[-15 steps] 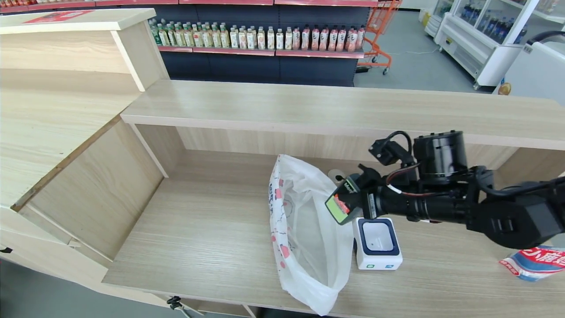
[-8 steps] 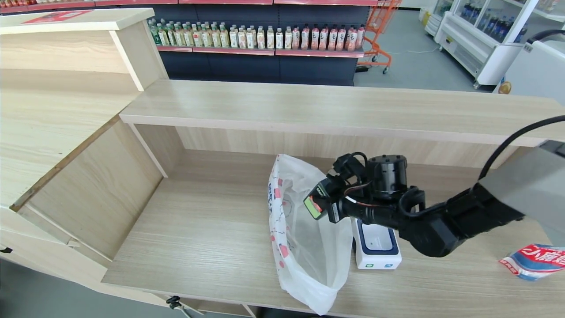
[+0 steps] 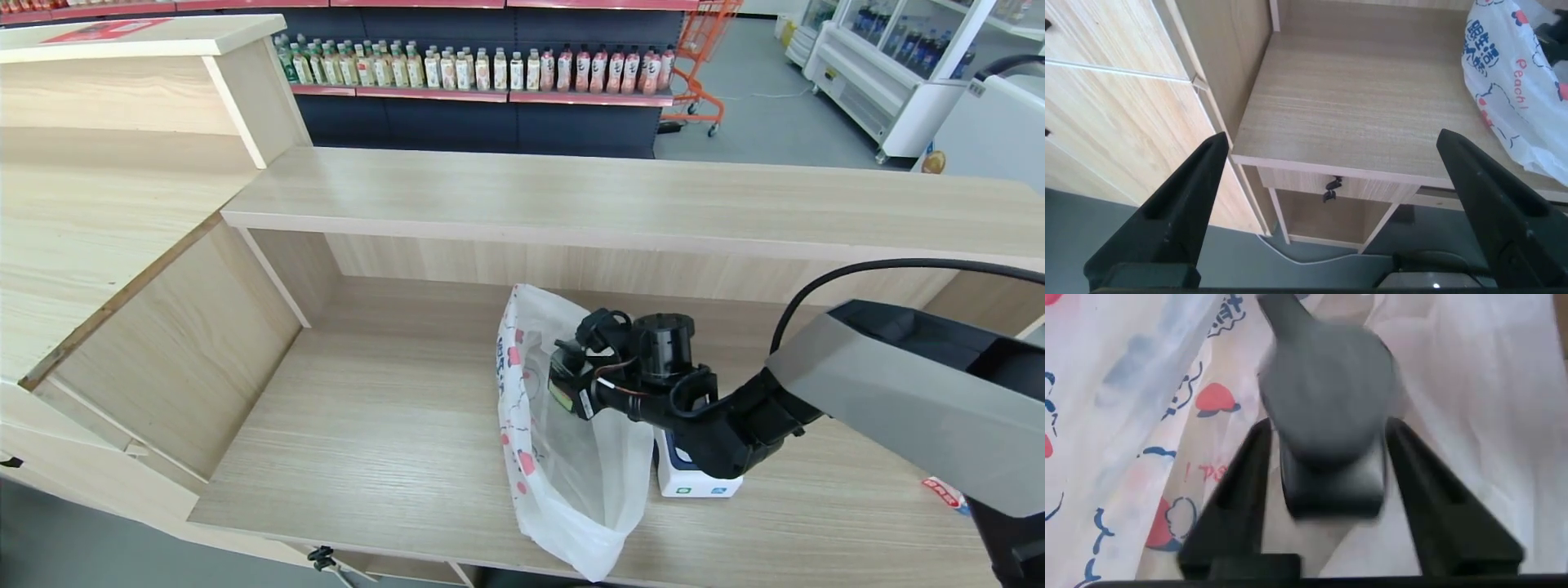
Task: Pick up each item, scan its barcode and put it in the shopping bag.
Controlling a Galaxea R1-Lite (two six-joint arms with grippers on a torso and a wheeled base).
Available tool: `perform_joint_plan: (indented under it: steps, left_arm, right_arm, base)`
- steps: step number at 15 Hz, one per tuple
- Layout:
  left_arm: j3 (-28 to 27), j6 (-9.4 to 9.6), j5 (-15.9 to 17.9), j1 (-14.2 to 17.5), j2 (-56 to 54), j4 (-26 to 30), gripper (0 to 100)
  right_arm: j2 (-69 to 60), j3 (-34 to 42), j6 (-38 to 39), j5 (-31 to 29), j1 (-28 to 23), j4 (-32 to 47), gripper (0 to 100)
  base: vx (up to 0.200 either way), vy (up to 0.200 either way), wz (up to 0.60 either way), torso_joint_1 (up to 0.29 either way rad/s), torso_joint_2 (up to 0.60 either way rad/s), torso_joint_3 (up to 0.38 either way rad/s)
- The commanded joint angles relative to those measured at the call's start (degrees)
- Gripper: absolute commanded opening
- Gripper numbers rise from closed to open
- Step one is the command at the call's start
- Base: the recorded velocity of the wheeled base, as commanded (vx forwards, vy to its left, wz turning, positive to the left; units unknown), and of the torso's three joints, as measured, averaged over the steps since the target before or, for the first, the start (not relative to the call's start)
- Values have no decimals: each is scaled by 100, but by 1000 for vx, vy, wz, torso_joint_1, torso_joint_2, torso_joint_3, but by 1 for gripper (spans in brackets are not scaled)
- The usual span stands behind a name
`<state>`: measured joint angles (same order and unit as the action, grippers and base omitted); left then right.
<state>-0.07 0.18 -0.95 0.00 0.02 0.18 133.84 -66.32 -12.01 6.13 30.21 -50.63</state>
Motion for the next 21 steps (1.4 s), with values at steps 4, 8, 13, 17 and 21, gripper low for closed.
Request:
perform_joint_plan:
  steps: [4, 8, 13, 17, 21]
  left_arm:
    - [-1, -1, -2, 0, -2, -1, 100]
    - [-1, -1, -2, 0, -2, -1, 100]
    - [-1, -1, -2, 0, -2, -1, 100]
    - [-1, -1, -2, 0, -2, -1, 100]
    - [-1, -1, -2, 0, -2, -1, 100]
  right_arm:
    - [-464, -4, 665, 125, 29, 9, 100]
    - [-2688, 840, 1772, 213, -393, 941, 100]
    - [-5201, 1402, 2431, -130, -1720, 3850, 100]
    - [-5571, 1358, 2475, -525, -2537, 5247, 100]
    - [-6089, 1411, 3126, -640, -2731, 6170, 100]
  base:
    - [0, 0, 0, 0, 0, 0]
    - [0, 0, 0, 0, 0, 0]
    - [0, 0, 0, 0, 0, 0]
    - [0, 0, 0, 0, 0, 0]
    - [0, 0, 0, 0, 0, 0]
